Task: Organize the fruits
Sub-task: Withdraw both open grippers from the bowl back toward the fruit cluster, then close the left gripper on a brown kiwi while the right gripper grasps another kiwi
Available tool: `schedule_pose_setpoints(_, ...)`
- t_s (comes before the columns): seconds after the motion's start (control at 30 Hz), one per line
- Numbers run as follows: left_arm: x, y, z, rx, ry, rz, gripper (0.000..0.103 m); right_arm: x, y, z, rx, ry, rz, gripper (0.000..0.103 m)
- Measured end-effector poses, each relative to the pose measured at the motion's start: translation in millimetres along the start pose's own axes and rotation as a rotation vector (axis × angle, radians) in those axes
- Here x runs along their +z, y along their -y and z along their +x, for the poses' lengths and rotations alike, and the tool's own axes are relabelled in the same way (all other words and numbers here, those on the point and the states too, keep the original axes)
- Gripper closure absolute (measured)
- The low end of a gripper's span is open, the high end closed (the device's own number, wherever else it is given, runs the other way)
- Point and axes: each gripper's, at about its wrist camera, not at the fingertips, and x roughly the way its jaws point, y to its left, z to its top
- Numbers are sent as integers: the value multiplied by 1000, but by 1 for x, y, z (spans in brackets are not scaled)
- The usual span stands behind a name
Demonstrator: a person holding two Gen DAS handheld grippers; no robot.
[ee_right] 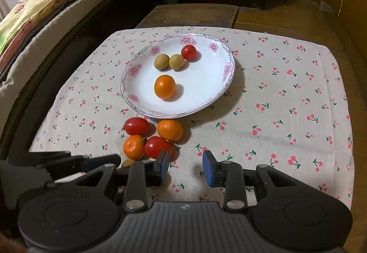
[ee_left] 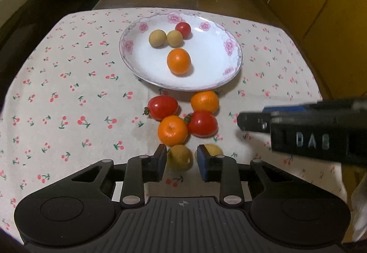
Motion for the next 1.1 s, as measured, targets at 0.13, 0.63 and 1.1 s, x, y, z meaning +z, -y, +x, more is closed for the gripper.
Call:
schedule_pose_setpoints(0.13,-4,-9,2,-10,-16,-25,70,1,-3,0,7,1,-4,70)
schedule_pose_setpoints(0.63,-1,-14,14,-31,-22,-87,66,-3,-4,9,16,-31,-3,69)
schedule_pose_setpoints(1.1,-5,-21,1,-21,-8,-66,70,-4,-9,12,38,-46,-20,68)
